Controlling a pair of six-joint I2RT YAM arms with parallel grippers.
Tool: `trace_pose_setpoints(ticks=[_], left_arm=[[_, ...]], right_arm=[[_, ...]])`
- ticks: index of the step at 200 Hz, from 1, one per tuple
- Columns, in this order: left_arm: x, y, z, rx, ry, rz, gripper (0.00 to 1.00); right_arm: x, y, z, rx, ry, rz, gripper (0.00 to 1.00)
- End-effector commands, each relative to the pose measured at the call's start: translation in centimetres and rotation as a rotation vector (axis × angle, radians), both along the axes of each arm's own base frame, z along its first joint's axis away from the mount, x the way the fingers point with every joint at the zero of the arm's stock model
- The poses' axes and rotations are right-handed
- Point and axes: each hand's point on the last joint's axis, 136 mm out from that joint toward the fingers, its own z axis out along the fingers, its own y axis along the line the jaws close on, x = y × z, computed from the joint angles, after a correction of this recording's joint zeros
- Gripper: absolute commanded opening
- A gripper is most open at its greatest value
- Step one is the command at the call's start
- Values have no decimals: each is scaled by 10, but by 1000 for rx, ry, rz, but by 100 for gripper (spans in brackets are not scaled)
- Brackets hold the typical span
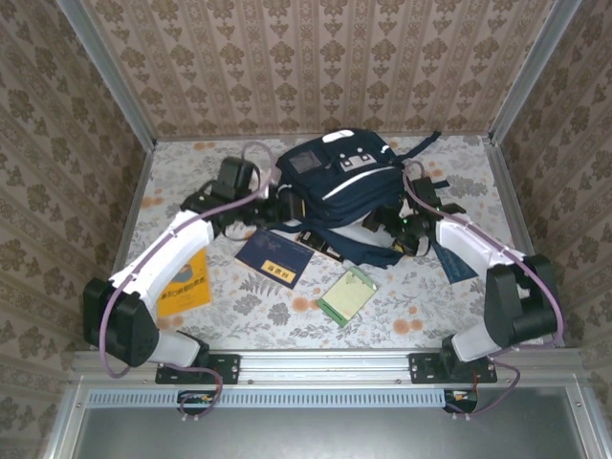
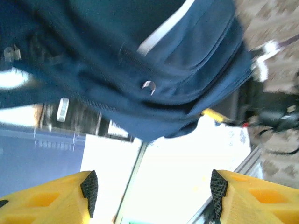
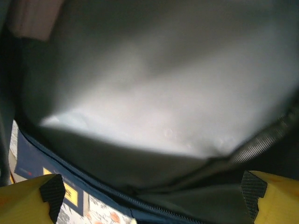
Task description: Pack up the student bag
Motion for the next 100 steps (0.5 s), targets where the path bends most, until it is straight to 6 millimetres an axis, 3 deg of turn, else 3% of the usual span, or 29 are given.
trace_pose_setpoints(ticks=[1, 50, 87, 100], left_arm=[[-19, 1, -9, -6, -14, -35, 68], [-41, 2, -23, -9, 19, -72, 65], [-57, -1, -31, 30, 27, -116, 62], [-72, -7, -40, 51, 48, -163, 63]], right_arm=[[-17, 23, 17, 166, -64, 67, 100], [-23, 45, 47, 294, -205, 209, 90], [-30, 18, 55, 47, -232, 174, 62], [-41, 16, 55, -47, -214, 204, 62]])
